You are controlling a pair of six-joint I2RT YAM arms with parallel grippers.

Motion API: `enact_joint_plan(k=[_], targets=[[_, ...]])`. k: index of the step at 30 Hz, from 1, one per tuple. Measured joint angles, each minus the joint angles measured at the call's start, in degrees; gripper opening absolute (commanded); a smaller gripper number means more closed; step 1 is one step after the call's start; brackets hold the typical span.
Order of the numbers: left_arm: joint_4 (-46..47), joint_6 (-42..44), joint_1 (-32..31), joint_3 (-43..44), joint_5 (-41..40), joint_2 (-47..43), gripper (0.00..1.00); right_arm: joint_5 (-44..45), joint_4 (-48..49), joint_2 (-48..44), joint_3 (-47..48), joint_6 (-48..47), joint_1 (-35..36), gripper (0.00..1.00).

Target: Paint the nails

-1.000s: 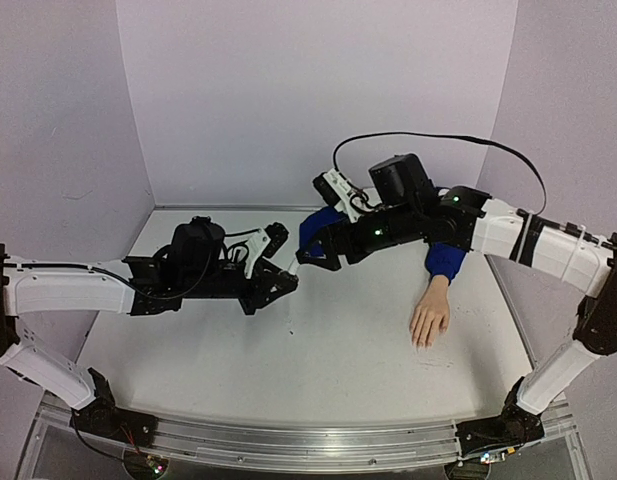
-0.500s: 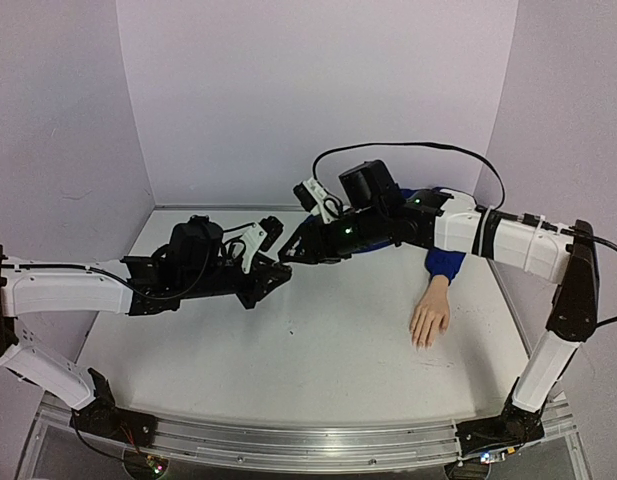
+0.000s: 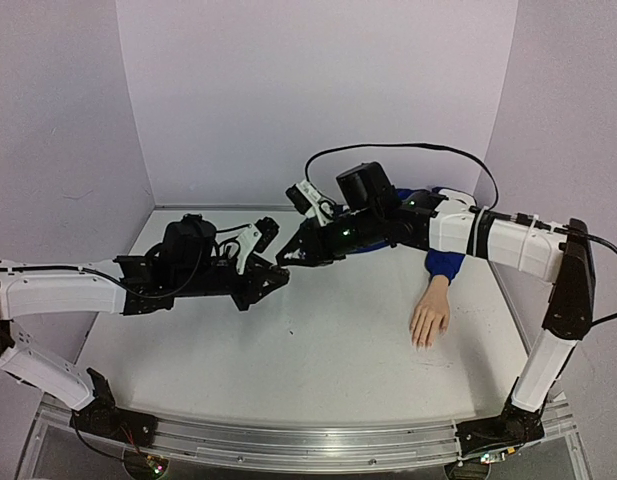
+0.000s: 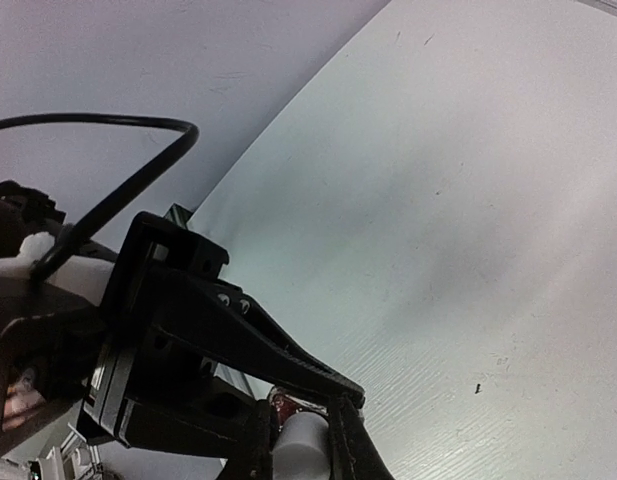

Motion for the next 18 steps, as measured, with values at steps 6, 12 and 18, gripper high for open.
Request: enact_joint_plan(k=[6, 12, 18], targets=[[-1.0, -3.4, 4.1, -0.6, 23.8, -2.0, 0.00, -15.0, 0.0, -2.2, -2.8, -12.5, -0.6, 0.00], [-0.8, -10.3, 5.0, 0.9, 50.4, -0.2, 0.00, -30.3, 0.4, -4.9, -6.3, -21.8, 0.7, 0.00], [0.0, -10.8, 5.4, 0.9, 52.4, 0.4, 0.00, -28.9, 1.6, -5.9, -7.3, -23.3, 1.2, 0.24]])
